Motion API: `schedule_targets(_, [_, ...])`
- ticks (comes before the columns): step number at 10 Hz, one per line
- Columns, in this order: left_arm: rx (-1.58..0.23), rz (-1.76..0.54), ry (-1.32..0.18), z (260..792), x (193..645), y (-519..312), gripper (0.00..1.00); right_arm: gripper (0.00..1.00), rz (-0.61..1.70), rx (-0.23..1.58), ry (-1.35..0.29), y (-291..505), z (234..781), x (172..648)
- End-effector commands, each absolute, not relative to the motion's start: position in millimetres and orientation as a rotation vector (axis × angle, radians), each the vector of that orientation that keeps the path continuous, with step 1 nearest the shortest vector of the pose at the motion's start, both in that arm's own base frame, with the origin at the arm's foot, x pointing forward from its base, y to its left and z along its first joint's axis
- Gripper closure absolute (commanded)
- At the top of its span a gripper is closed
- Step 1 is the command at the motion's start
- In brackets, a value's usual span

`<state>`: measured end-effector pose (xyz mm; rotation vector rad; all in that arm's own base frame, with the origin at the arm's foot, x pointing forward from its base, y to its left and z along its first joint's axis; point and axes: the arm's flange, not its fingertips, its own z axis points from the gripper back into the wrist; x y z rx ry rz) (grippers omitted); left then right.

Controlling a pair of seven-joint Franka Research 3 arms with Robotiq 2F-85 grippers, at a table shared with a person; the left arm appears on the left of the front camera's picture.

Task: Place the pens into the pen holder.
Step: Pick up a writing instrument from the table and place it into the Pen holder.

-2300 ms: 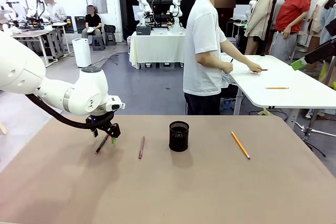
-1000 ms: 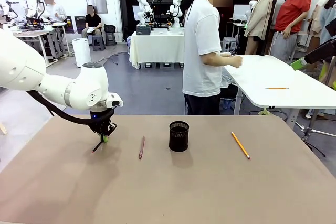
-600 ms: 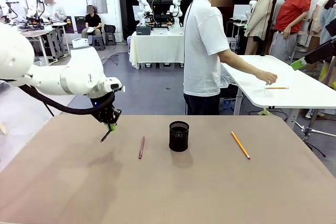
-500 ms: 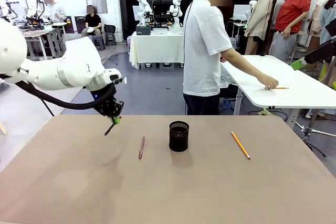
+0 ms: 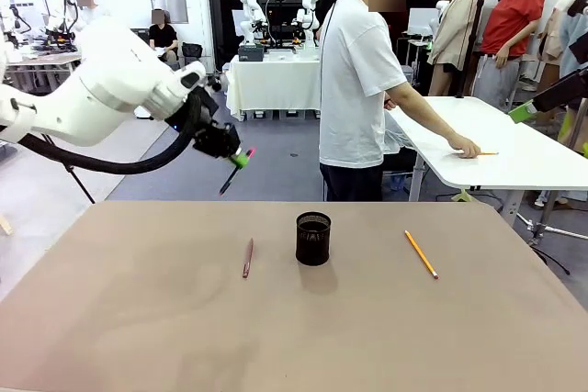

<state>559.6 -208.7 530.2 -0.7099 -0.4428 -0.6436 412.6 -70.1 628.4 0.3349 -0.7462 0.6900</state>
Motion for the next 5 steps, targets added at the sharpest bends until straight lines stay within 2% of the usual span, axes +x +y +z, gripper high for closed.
schedule_targets(1, [-0.964, -0.865, -0.46, 523.6, 550.8, -175.9, 1.0, 0.0, 0.696, 0.349, -0.756, -69.6, 629.7, 412.4])
schedule_targets(3, [-1.103, -1.019, -0.634, 536.8, 542.1, -158.1, 1.0, 0.0, 0.696, 0.349, -0.756, -69.6, 629.7, 412.4])
schedule_targets(5, [-1.138, -1.156, -0.794, 542.5, 527.6, -141.1, 1.0, 0.0, 0.696, 0.349, -0.756, -69.6, 629.7, 412.4])
